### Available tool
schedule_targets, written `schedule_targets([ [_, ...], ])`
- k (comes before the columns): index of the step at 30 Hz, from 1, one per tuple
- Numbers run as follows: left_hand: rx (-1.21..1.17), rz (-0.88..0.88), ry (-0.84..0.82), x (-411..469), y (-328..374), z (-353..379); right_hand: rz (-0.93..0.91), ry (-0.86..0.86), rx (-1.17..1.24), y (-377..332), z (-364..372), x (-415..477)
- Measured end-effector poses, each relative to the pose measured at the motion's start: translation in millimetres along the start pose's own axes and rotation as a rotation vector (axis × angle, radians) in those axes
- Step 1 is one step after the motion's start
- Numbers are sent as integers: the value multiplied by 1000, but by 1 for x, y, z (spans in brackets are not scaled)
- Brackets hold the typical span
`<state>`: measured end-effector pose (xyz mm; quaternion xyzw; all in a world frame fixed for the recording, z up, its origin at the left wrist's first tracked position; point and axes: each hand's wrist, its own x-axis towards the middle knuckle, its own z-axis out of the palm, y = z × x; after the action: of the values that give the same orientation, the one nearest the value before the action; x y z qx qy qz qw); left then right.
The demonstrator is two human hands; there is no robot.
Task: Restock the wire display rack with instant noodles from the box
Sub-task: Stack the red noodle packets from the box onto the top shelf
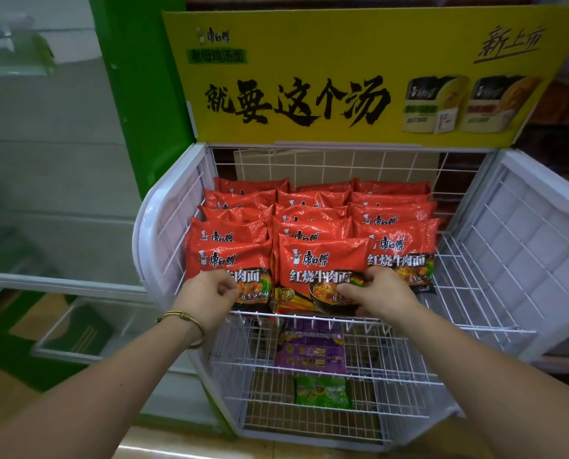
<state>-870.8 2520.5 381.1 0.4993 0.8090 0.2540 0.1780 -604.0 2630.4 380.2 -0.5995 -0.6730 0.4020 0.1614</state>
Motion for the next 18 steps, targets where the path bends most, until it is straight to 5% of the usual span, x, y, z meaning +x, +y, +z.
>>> schedule_targets([
  [18, -200, 113, -195, 11, 118, 46, 31, 176, 26, 51, -78, -18],
])
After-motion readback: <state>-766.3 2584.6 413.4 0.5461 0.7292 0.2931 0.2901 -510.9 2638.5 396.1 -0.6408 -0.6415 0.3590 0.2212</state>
